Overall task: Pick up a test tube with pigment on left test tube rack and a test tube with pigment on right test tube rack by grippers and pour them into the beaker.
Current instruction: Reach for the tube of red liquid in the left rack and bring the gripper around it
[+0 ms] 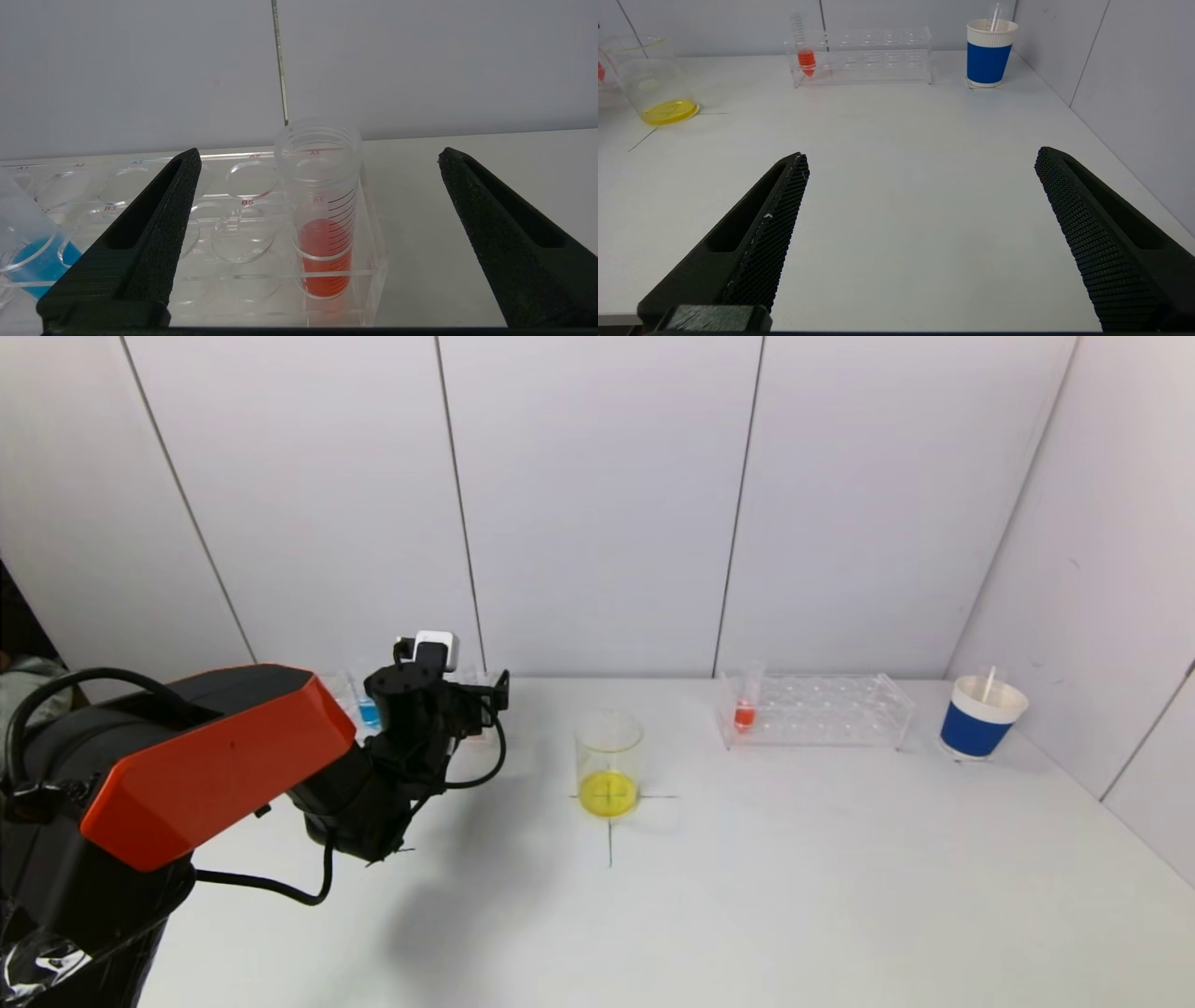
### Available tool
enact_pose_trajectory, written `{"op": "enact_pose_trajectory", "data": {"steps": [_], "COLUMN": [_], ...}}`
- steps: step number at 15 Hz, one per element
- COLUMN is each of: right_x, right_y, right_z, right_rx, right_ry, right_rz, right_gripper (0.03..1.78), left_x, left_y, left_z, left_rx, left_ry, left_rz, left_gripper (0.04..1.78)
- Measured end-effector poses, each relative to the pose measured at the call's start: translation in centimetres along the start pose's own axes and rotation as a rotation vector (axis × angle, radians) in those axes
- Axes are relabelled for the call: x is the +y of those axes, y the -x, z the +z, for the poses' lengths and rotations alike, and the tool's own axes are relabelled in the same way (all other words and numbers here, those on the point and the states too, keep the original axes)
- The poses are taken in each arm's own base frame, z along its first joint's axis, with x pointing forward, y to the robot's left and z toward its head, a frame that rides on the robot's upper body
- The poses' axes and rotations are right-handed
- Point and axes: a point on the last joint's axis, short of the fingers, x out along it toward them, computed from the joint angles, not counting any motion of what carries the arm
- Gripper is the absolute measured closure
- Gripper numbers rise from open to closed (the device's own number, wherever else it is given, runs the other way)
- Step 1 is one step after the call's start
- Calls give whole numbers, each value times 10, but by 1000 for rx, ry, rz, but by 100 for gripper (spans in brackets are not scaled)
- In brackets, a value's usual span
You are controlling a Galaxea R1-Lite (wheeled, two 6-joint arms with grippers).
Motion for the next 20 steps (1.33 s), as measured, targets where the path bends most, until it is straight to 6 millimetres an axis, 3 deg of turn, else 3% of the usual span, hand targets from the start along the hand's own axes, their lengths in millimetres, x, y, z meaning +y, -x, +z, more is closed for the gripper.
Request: {"op": "enact_pose_trajectory", "data": {"steps": [20], "right_x": [0], "right_y": [0], "right_z": [0], "right_rx": [0], "right_ry": [0], "right_rz": [0], "right_gripper": [5], "left_x": [-3], "left_y": [-8], "left_z": [-6], "left_rx": [-14], "left_ry": [-10], "left_rz": [0], "left_gripper": [5]}}
